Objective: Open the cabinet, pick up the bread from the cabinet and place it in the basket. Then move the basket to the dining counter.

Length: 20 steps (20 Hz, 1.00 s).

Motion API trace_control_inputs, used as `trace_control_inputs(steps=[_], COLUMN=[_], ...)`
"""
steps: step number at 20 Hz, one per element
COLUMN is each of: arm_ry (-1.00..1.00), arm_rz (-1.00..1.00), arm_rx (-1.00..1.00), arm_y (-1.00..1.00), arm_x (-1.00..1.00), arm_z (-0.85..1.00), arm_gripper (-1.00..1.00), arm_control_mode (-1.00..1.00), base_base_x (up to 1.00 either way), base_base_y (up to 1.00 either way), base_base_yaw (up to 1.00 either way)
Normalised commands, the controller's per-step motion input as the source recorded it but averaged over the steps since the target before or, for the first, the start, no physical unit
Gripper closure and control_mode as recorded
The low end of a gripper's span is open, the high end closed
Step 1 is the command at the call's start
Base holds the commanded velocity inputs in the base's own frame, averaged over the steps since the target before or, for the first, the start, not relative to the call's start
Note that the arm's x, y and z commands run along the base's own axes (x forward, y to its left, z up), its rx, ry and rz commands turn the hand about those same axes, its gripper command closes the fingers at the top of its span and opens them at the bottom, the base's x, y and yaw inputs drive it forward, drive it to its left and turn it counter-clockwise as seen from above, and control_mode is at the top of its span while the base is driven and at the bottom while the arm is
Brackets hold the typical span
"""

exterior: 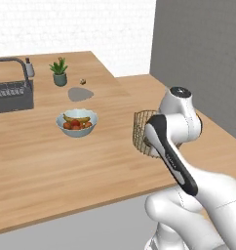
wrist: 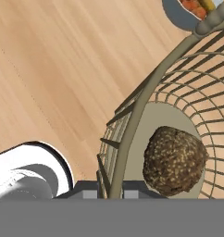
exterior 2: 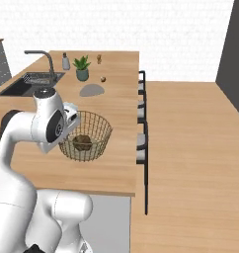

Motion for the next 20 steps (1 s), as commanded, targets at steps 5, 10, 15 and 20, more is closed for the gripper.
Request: trace_control_inputs(steps=[5,10,15,20], arm_ry=[0.0,0.0,0.03,0.05], arm_rz=[0.0,0.0,0.02,0.04], arm_rx=[-0.07,-0.03,0.0,0.0], arm_y=[0.34,0.24,0.03,0.0], arm_x=[0.04,0.06,0.37,0.64], arm_z=[-0.66,-0.61,-0.51,-0.46], arm_gripper=[1.0,1.0,1.0,1.0], arm_control_mode=[-1.0,-1.0,-1.0,-1.0], base_base_x=[0.0,0.0,0.0,0.0], base_base_y=[0.0,0.0,0.0,0.0], base_base_yaw=[0.0,0.0,0.0,0.0])
